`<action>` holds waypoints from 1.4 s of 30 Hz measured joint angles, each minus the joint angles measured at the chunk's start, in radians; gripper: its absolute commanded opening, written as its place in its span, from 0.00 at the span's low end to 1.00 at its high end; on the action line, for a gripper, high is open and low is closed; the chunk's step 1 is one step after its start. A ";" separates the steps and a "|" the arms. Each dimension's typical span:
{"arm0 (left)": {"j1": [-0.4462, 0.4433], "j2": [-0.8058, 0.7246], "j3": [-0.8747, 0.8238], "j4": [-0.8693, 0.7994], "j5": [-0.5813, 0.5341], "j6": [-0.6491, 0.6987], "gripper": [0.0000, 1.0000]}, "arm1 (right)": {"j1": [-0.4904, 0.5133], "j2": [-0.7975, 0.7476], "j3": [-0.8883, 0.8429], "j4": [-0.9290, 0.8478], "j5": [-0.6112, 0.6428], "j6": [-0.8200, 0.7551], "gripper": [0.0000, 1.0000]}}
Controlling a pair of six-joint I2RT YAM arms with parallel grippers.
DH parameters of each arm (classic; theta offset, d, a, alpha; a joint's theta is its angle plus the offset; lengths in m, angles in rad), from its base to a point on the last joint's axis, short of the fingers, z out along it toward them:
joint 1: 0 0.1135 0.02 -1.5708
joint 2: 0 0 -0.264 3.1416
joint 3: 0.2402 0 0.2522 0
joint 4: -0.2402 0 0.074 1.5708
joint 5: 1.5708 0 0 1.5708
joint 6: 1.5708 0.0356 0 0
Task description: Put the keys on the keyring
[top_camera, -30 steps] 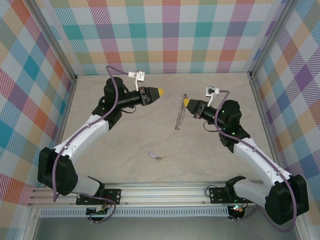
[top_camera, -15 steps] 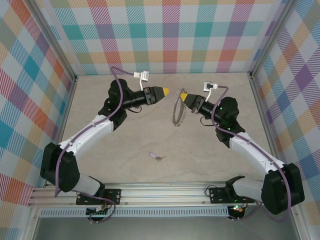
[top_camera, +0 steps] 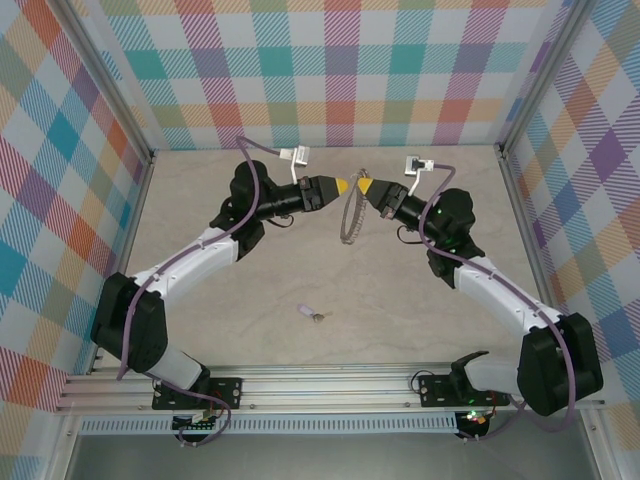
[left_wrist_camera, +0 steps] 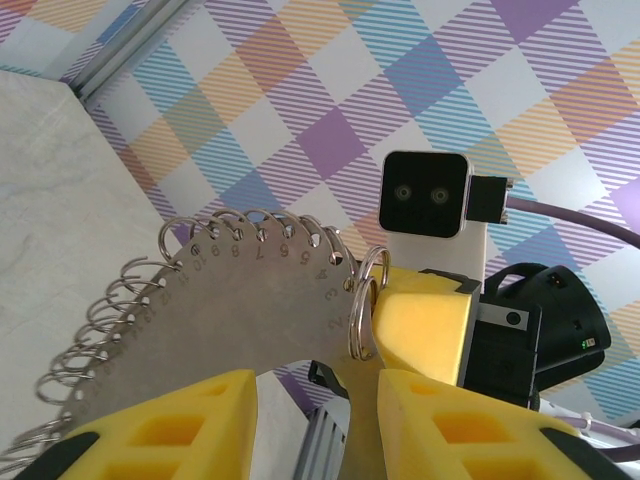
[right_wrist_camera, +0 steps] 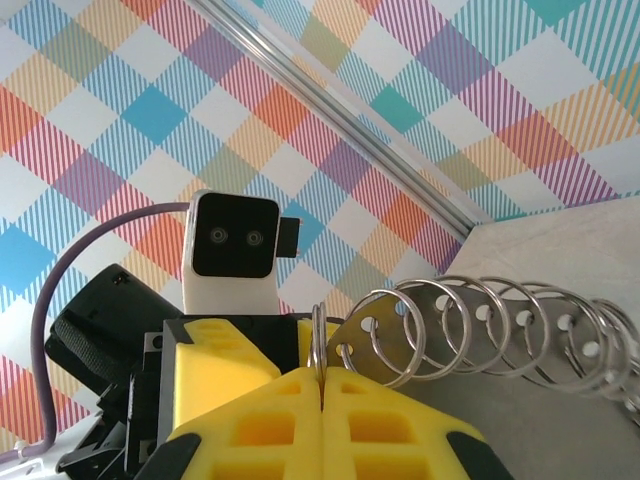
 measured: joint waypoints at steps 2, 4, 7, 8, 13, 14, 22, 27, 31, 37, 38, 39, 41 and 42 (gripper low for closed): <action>-0.003 0.001 0.000 0.010 0.000 -0.001 0.36 | 0.000 0.004 0.002 0.000 -0.003 0.002 0.00; -0.007 0.001 0.000 0.017 -0.001 -0.001 0.36 | 0.000 0.006 0.002 0.000 -0.005 0.005 0.00; -0.011 0.001 0.000 0.031 -0.001 -0.001 0.35 | 0.000 0.009 0.004 0.002 -0.008 0.006 0.00; -0.011 0.001 0.001 0.033 -0.001 -0.001 0.35 | 0.000 0.011 0.004 0.004 -0.008 0.008 0.00; -0.011 0.002 0.006 0.036 -0.008 -0.001 0.32 | 0.000 0.018 0.005 0.007 -0.011 0.011 0.00; -0.011 0.002 0.006 0.036 -0.008 -0.001 0.32 | 0.000 0.019 0.005 0.007 -0.014 0.012 0.00; -0.016 0.010 0.015 0.036 -0.008 -0.001 0.29 | 0.000 0.026 0.005 0.016 -0.016 0.018 0.00; -0.017 0.024 0.027 0.037 -0.011 -0.004 0.23 | 0.000 0.030 0.005 0.030 -0.018 0.024 0.00; -0.019 0.031 0.027 0.037 -0.011 -0.004 0.21 | 0.000 0.031 0.005 0.030 -0.018 0.025 0.00; -0.024 0.037 0.028 0.037 -0.012 -0.004 0.18 | 0.000 0.031 0.005 0.030 -0.018 0.027 0.00; -0.024 0.038 0.030 0.037 -0.014 -0.004 0.17 | 0.000 0.031 0.005 0.030 -0.018 0.027 0.00; -0.024 0.039 0.032 0.037 -0.016 -0.004 0.16 | 0.000 0.031 0.005 0.029 -0.018 0.027 0.00; -0.024 0.039 0.037 0.037 -0.017 -0.004 0.14 | 0.000 0.031 0.005 0.031 -0.018 0.027 0.00; -0.024 0.039 0.038 0.037 -0.018 -0.004 0.13 | 0.000 0.031 0.005 0.033 -0.018 0.027 0.00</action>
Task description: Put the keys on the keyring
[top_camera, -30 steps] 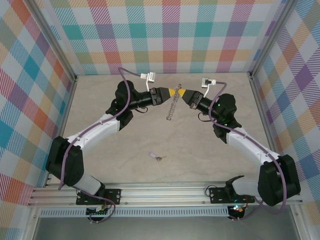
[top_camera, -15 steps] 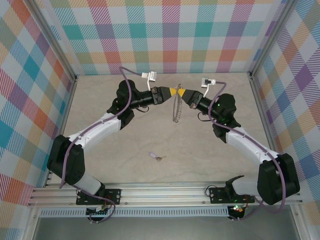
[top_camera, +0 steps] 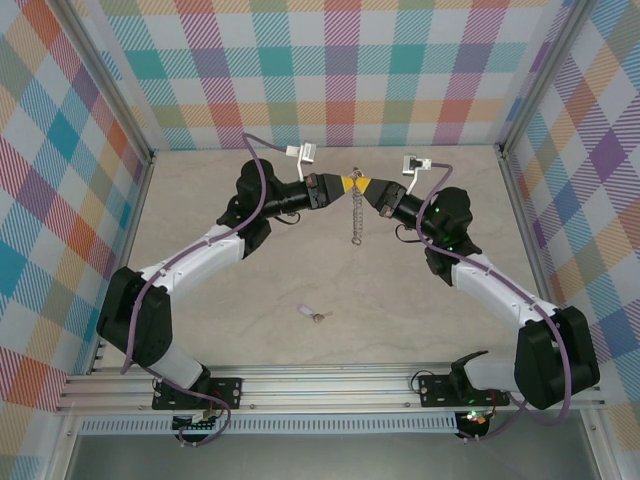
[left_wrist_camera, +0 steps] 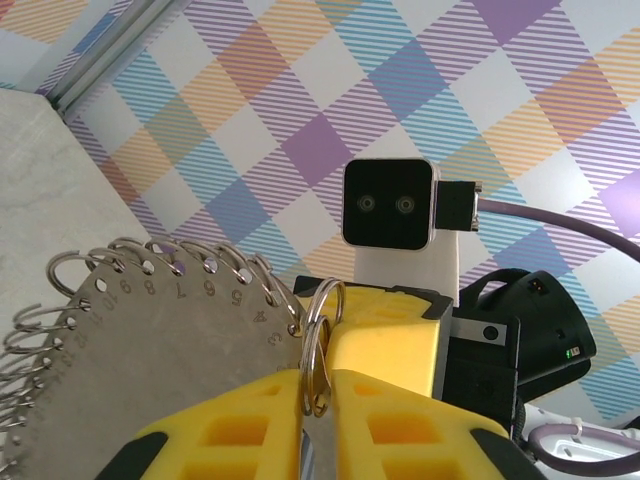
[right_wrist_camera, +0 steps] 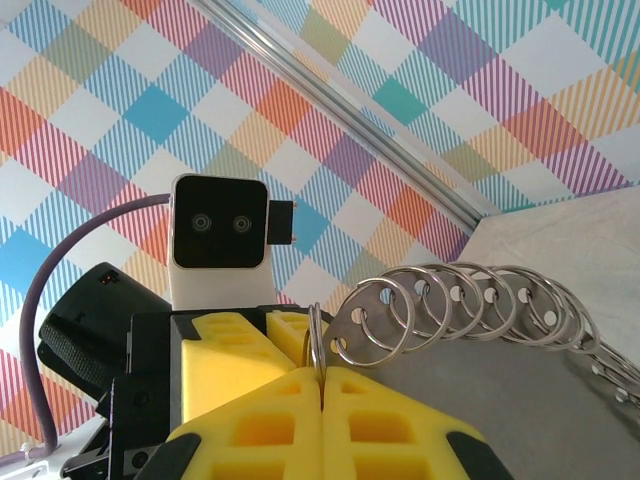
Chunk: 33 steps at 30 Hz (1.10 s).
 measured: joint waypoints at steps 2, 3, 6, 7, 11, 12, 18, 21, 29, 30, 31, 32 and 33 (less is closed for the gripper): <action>0.000 0.000 0.002 0.000 0.000 0.000 0.07 | 0.000 0.000 0.000 0.003 0.000 0.000 0.00; 0.000 0.000 0.002 0.000 -0.001 0.000 0.03 | 0.000 0.000 0.000 0.004 0.000 0.000 0.00; 0.000 0.001 0.004 0.003 0.000 0.003 0.00 | -0.002 0.000 0.000 0.004 0.002 0.000 0.02; 0.000 0.001 0.005 0.003 -0.001 0.004 0.00 | -0.002 0.000 0.000 0.004 0.004 0.000 0.16; 0.000 0.001 0.010 -0.023 0.000 0.032 0.00 | -0.015 -0.012 0.000 -0.040 0.029 0.000 0.41; 0.000 0.001 0.017 -0.045 0.000 0.050 0.00 | -0.027 -0.025 0.000 -0.062 0.039 0.001 0.43; 0.000 0.001 0.101 -0.246 0.014 0.234 0.00 | -0.123 -0.157 0.009 -0.227 0.076 -0.020 0.46; 0.000 0.001 0.172 -0.385 0.033 0.369 0.00 | -0.140 -0.183 0.053 -0.296 0.056 -0.045 0.46; 0.000 0.007 0.324 -0.646 0.106 0.670 0.00 | -0.145 -0.144 0.192 -0.396 -0.123 -0.126 0.39; 0.000 0.012 0.339 -0.666 0.117 0.696 0.00 | -0.145 -0.138 0.200 -0.398 -0.144 -0.133 0.38; 0.000 0.016 0.349 -0.681 0.127 0.717 0.00 | -0.145 -0.134 0.203 -0.398 -0.159 -0.136 0.36; 0.000 0.019 0.359 -0.698 0.136 0.740 0.00 | -0.145 -0.131 0.204 -0.398 -0.177 -0.137 0.35; 0.000 0.024 0.365 -0.715 0.147 0.759 0.00 | -0.145 -0.128 0.204 -0.398 -0.194 -0.140 0.34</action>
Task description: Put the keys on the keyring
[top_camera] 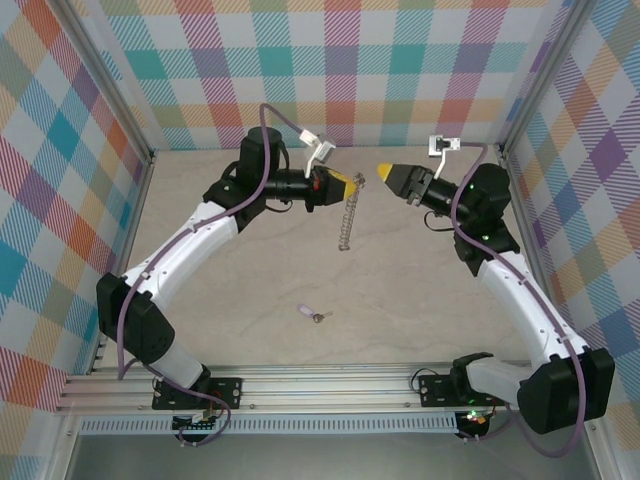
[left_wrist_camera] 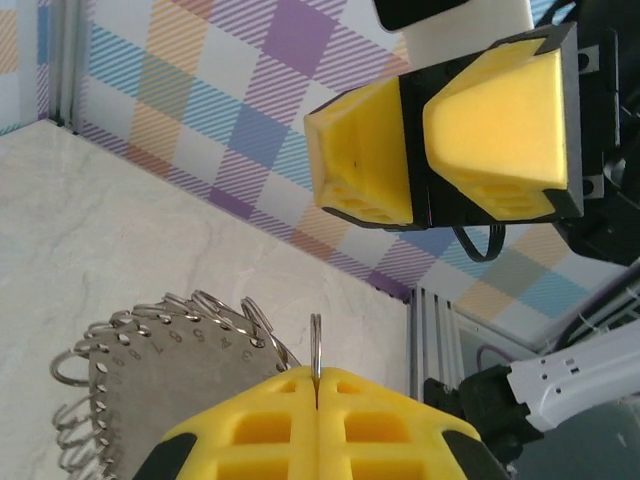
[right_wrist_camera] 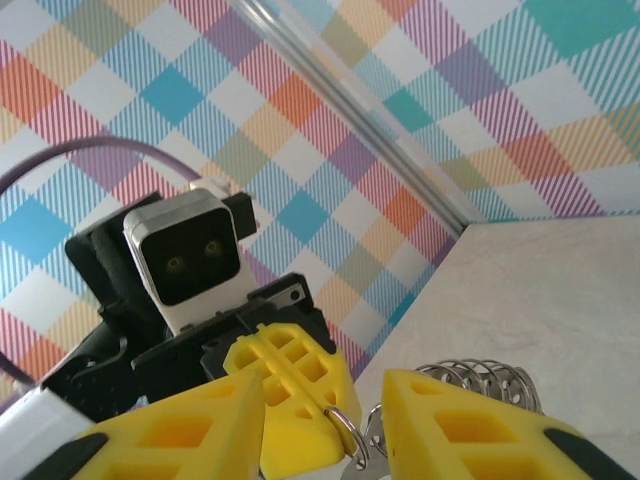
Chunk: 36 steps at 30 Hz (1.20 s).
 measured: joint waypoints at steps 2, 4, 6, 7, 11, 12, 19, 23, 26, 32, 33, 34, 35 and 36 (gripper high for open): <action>0.000 0.007 0.010 -0.027 0.022 0.031 0.00 | -0.001 0.008 0.000 0.005 -0.034 0.000 0.34; 0.000 0.014 0.021 -0.053 0.040 0.057 0.00 | -0.001 0.019 0.000 0.012 -0.064 0.000 0.33; 0.000 0.019 0.035 -0.079 0.059 0.079 0.00 | -0.001 0.034 0.000 0.024 -0.097 0.001 0.33; 0.000 0.019 0.039 -0.089 0.066 0.087 0.00 | -0.001 0.040 0.000 0.029 -0.111 0.001 0.33; 0.000 0.019 0.049 -0.112 0.093 0.111 0.00 | -0.001 0.058 0.000 0.051 -0.156 0.005 0.33; 0.000 0.019 0.049 -0.117 0.098 0.114 0.00 | -0.001 0.060 0.000 0.057 -0.166 0.008 0.33; 0.002 0.019 0.062 -0.150 0.117 0.125 0.00 | 0.000 0.061 -0.004 0.118 -0.214 0.023 0.32; 0.002 0.019 0.079 -0.156 0.123 0.130 0.00 | 0.012 0.063 -0.008 0.125 -0.226 0.023 0.35; 0.004 0.019 0.084 -0.156 0.131 0.135 0.00 | 0.019 0.067 -0.012 0.125 -0.227 0.023 0.35; 0.009 0.021 0.099 -0.158 0.138 0.136 0.00 | 0.027 0.081 -0.017 0.124 -0.234 0.022 0.30; 0.010 0.021 0.101 -0.158 0.138 0.136 0.00 | 0.030 0.081 -0.017 0.124 -0.235 0.020 0.29; 0.010 0.021 0.101 -0.158 0.139 0.136 0.00 | 0.031 0.081 -0.017 0.124 -0.237 0.018 0.28; 0.010 0.022 0.102 -0.159 0.142 0.136 0.00 | 0.033 0.081 -0.017 0.124 -0.238 0.015 0.26; 0.011 0.023 0.104 -0.159 0.142 0.136 0.00 | 0.035 0.081 -0.018 0.124 -0.240 0.015 0.25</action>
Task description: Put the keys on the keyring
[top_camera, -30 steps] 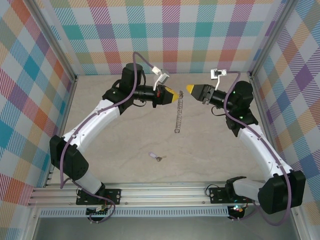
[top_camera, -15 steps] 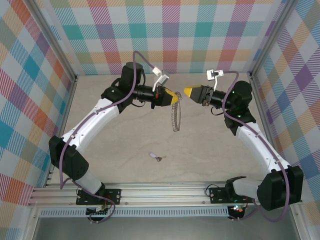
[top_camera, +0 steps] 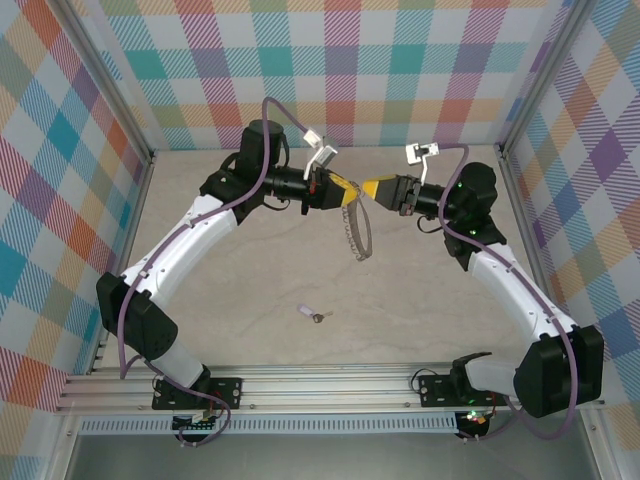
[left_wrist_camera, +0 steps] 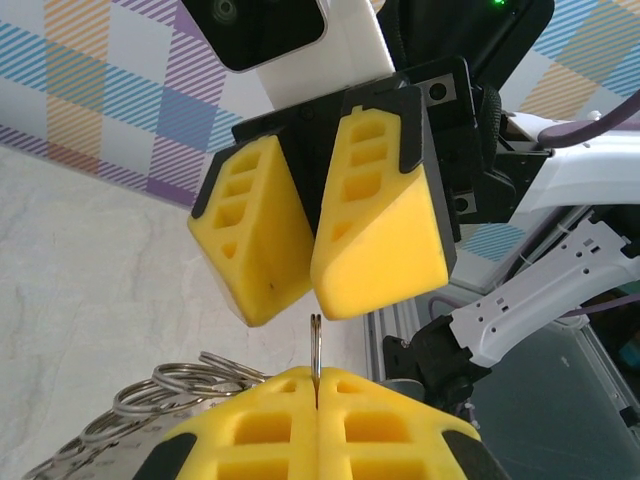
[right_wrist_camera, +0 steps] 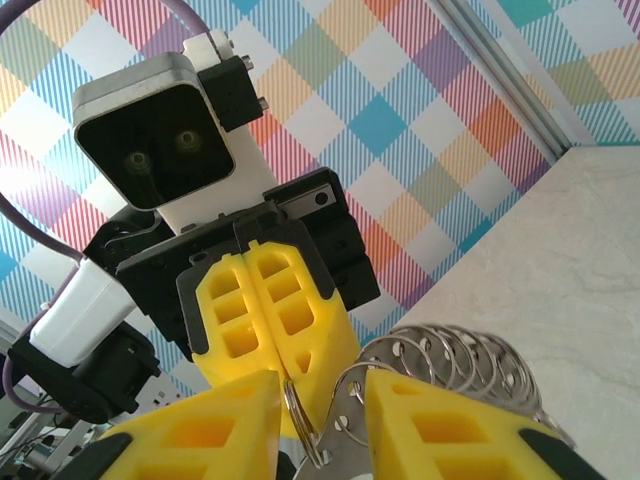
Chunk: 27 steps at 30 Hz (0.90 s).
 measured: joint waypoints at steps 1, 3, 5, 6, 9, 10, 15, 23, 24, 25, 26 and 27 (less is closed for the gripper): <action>0.001 0.001 0.002 -0.002 0.001 0.000 0.00 | 0.002 0.000 -0.001 0.000 -0.001 0.000 0.24; 0.005 0.002 0.004 -0.003 0.002 0.000 0.00 | 0.005 0.000 -0.005 0.000 -0.003 0.000 0.24; 0.008 0.002 0.004 -0.004 0.002 0.000 0.00 | 0.006 0.000 -0.011 0.000 -0.005 -0.001 0.24; 0.010 0.003 0.005 -0.006 0.002 0.002 0.00 | 0.006 0.000 -0.014 0.000 -0.006 -0.001 0.24; 0.012 0.008 0.010 -0.017 0.004 0.005 0.00 | 0.008 0.000 -0.016 0.000 -0.008 -0.002 0.24; 0.012 0.009 0.011 -0.022 0.006 0.007 0.00 | 0.010 0.000 -0.016 0.000 -0.009 -0.004 0.23; 0.012 0.026 0.023 -0.034 0.021 0.014 0.00 | 0.012 0.000 -0.016 0.000 -0.008 -0.008 0.21; 0.020 0.039 0.030 -0.060 0.027 0.021 0.00 | 0.016 0.018 -0.014 0.003 -0.009 -0.031 0.00; 0.020 0.039 0.030 -0.060 0.023 0.017 0.03 | 0.017 0.020 -0.014 0.002 -0.006 -0.034 0.00; 0.020 0.039 0.030 -0.059 0.018 0.012 0.07 | 0.017 0.021 -0.014 0.001 -0.001 -0.038 0.00; 0.021 0.039 0.030 -0.054 0.009 0.002 0.14 | 0.017 0.021 -0.014 0.000 0.006 -0.042 0.00; 0.021 0.039 0.029 -0.045 -0.001 -0.007 0.26 | 0.017 0.021 -0.014 0.001 0.017 -0.047 0.00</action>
